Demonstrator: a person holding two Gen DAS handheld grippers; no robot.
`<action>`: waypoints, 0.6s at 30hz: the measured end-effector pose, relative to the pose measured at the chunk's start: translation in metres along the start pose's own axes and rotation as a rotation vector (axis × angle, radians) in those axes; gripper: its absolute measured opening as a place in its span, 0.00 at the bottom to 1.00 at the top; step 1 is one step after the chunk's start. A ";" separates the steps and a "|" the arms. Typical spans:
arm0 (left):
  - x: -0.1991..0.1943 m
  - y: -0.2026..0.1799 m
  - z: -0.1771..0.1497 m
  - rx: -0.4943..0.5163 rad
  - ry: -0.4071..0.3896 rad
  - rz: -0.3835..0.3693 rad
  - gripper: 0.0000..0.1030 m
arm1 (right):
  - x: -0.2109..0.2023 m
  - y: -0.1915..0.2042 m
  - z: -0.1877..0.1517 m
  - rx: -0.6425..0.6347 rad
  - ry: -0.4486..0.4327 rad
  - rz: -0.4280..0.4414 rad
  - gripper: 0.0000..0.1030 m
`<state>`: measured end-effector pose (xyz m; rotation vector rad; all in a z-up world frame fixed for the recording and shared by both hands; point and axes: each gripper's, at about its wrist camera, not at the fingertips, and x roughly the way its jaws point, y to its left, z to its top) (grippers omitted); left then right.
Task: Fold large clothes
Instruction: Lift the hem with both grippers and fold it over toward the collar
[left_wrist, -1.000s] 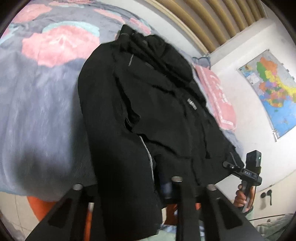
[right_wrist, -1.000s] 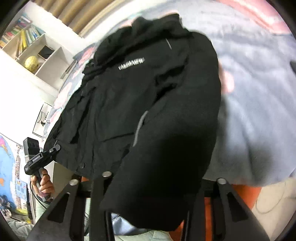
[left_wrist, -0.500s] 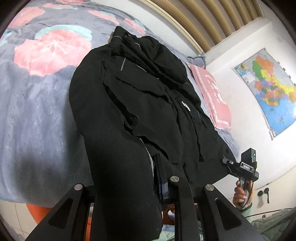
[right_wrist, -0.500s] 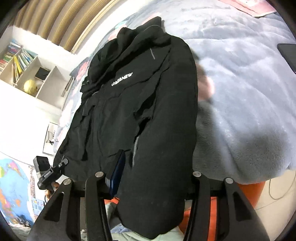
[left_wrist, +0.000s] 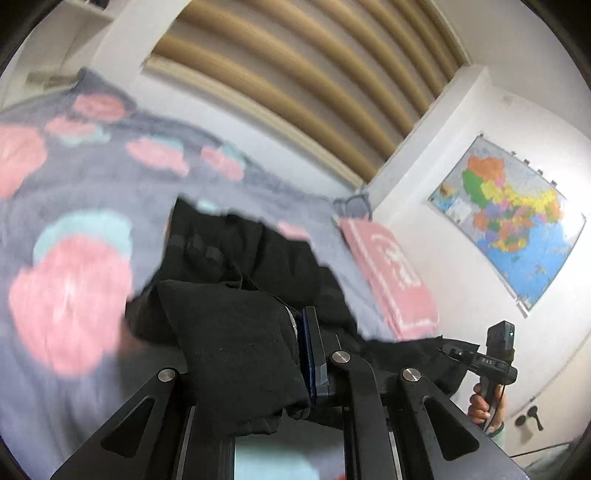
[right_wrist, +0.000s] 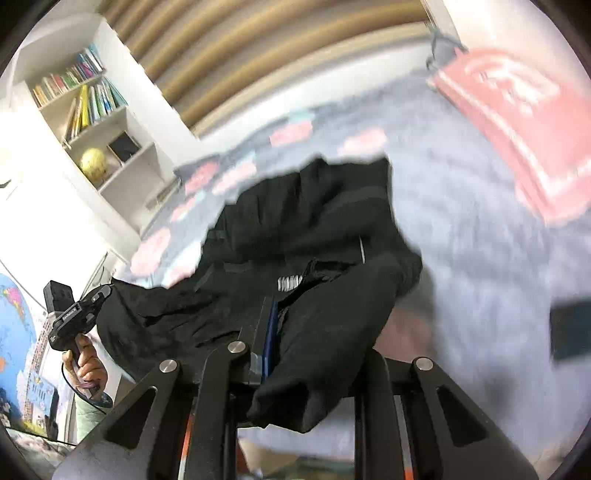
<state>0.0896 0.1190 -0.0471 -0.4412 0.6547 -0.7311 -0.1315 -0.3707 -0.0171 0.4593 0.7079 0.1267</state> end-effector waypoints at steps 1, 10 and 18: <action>0.007 -0.002 0.013 0.006 -0.009 0.002 0.14 | 0.004 0.001 0.015 -0.007 -0.009 -0.005 0.23; 0.093 0.014 0.112 -0.040 -0.044 0.064 0.15 | 0.071 -0.015 0.135 0.056 -0.060 -0.017 0.23; 0.200 0.065 0.148 -0.064 0.015 0.224 0.18 | 0.191 -0.048 0.200 0.139 0.008 -0.142 0.23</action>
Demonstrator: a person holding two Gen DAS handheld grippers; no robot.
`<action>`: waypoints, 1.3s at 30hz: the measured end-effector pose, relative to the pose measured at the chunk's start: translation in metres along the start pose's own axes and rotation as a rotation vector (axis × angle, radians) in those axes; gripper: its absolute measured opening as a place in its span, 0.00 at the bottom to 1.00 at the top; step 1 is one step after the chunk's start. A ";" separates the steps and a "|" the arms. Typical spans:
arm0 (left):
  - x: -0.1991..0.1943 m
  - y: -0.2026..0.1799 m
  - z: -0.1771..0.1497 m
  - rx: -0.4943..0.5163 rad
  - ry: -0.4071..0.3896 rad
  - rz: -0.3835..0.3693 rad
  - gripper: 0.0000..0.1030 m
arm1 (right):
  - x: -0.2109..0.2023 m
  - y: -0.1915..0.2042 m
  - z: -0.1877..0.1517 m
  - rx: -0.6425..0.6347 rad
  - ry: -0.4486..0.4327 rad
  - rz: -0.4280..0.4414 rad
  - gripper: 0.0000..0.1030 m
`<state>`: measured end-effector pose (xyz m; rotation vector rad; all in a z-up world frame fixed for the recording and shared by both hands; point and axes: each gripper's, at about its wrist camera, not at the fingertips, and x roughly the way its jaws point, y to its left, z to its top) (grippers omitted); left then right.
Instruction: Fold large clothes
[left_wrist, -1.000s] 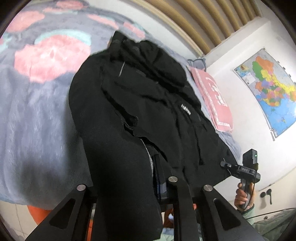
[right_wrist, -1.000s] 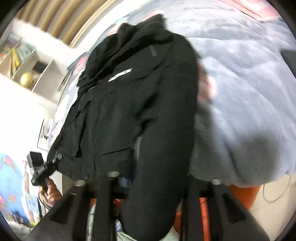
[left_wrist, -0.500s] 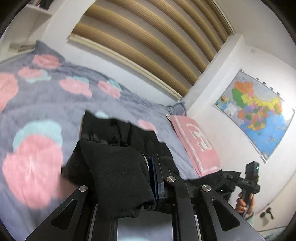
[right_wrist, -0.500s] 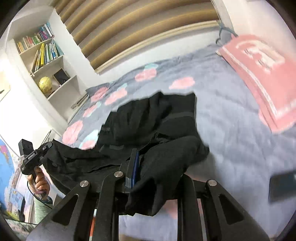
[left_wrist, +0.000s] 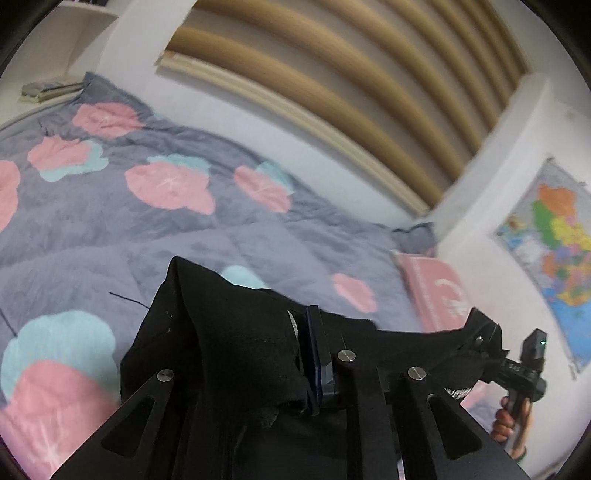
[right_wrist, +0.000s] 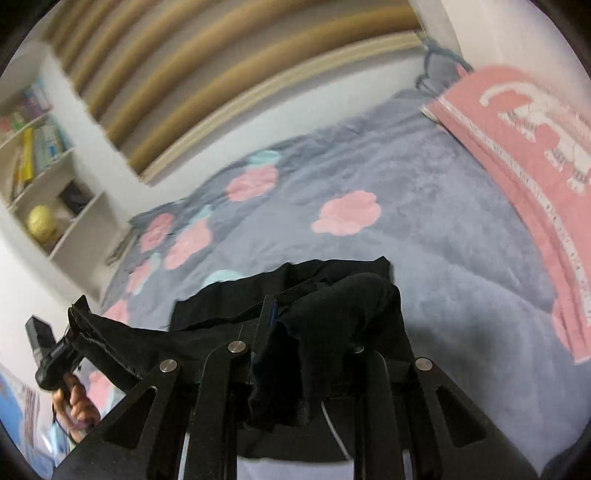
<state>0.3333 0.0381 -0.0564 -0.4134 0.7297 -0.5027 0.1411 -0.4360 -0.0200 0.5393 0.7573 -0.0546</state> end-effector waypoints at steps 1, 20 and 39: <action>0.018 0.007 0.001 -0.005 0.020 0.025 0.19 | 0.019 -0.005 0.002 0.006 0.016 -0.023 0.23; 0.133 0.066 -0.034 -0.042 0.254 0.068 0.30 | 0.144 -0.056 -0.034 0.034 0.217 -0.025 0.34; 0.089 0.101 0.009 -0.033 0.195 -0.047 0.78 | 0.099 -0.059 0.001 -0.229 0.051 -0.032 0.90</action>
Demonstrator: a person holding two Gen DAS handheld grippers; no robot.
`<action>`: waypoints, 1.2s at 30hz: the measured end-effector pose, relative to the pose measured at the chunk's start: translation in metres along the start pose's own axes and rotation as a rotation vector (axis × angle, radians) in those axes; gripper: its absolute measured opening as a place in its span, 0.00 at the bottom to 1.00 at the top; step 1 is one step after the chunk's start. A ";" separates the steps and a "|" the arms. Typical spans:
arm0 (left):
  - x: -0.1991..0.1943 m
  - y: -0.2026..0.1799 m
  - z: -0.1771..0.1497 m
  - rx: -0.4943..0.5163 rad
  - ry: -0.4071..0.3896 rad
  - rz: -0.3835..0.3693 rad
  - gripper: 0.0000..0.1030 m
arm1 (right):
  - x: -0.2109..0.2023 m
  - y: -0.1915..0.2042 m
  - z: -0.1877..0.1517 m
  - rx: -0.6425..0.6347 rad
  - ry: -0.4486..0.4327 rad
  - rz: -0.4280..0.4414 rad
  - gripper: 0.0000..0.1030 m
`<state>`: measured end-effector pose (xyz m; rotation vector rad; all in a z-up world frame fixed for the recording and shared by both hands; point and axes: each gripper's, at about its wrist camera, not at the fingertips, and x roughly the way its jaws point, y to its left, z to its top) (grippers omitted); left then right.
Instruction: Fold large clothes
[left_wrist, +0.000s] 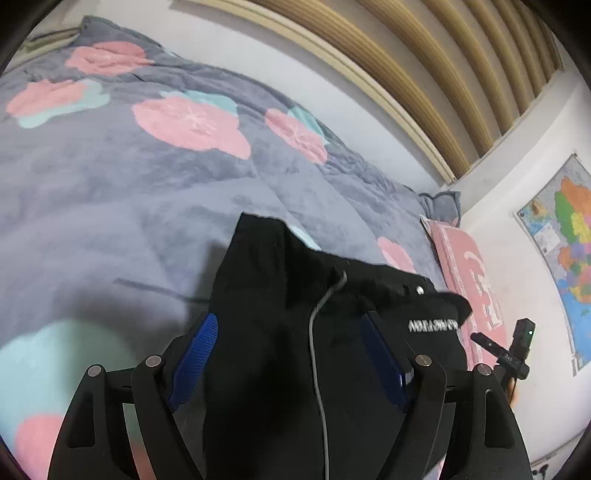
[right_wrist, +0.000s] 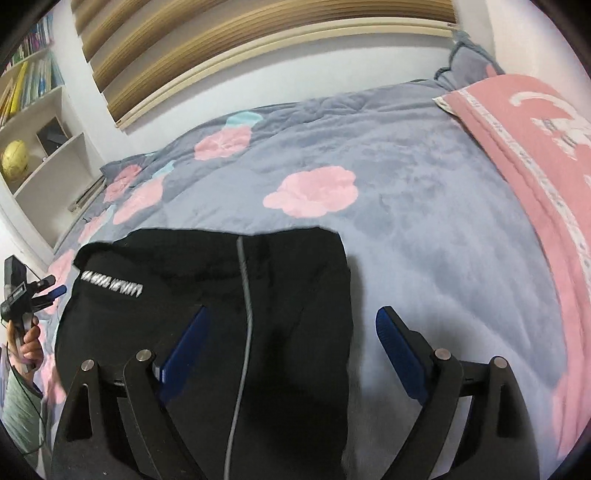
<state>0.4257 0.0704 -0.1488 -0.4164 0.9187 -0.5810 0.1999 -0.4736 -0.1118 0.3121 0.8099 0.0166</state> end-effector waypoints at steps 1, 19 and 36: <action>0.010 0.001 0.006 -0.002 0.018 -0.010 0.78 | 0.011 -0.003 0.006 0.001 0.011 0.014 0.90; 0.030 -0.012 0.012 0.121 0.103 0.127 0.12 | 0.017 0.018 0.011 -0.138 0.003 -0.053 0.16; 0.093 0.015 0.015 0.031 0.236 0.044 0.29 | 0.080 0.007 0.005 -0.099 0.143 0.039 0.25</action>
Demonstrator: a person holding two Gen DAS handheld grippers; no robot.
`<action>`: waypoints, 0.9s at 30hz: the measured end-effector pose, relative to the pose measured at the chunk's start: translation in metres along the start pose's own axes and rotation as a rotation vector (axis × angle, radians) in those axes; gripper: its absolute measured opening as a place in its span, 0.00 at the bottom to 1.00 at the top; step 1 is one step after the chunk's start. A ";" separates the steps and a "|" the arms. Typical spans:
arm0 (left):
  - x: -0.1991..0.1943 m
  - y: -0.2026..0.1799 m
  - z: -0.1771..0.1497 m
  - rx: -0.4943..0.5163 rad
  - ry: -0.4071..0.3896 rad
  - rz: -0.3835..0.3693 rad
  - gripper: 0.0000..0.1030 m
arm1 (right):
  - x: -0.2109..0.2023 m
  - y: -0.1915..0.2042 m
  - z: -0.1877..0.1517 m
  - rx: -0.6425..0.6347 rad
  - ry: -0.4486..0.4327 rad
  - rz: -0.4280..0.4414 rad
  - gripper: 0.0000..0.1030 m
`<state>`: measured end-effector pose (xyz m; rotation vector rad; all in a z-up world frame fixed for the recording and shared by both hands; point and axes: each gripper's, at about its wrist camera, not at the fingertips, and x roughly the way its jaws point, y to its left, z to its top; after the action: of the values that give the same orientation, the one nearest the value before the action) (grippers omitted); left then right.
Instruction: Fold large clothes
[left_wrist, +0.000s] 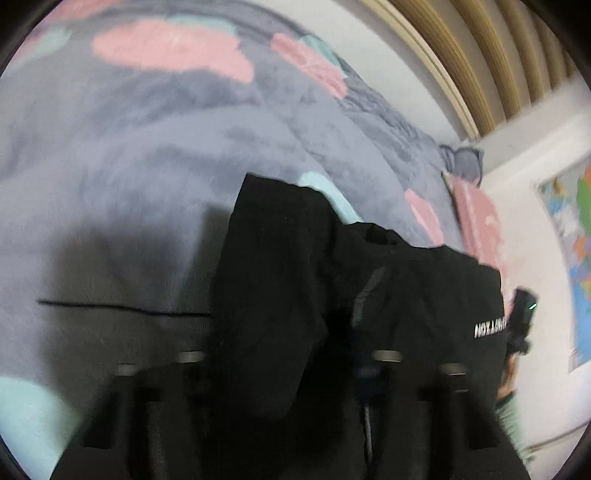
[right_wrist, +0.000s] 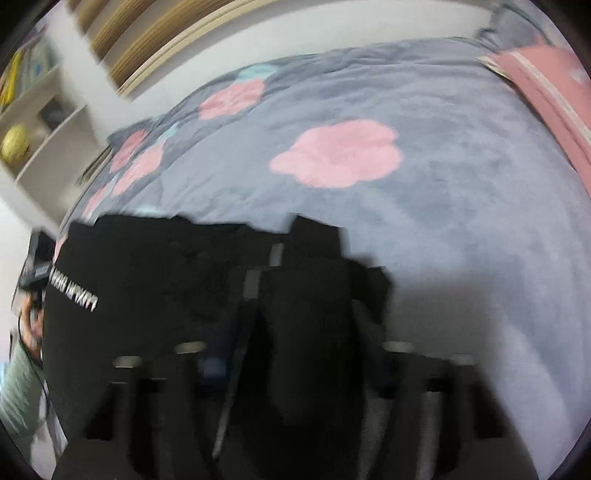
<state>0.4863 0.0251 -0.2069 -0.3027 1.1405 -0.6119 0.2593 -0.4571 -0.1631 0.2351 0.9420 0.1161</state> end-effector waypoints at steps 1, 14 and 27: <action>-0.007 -0.007 -0.002 0.036 -0.020 0.030 0.23 | -0.007 0.007 -0.001 -0.034 -0.024 -0.032 0.19; -0.113 -0.047 0.021 0.046 -0.321 0.013 0.12 | -0.092 0.047 0.065 -0.041 -0.297 -0.253 0.13; 0.015 0.044 0.020 -0.228 -0.093 0.020 0.21 | 0.062 -0.020 0.038 0.119 0.065 -0.280 0.39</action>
<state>0.5215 0.0495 -0.2330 -0.5093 1.1237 -0.4462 0.3265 -0.4702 -0.1953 0.2074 1.0384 -0.1917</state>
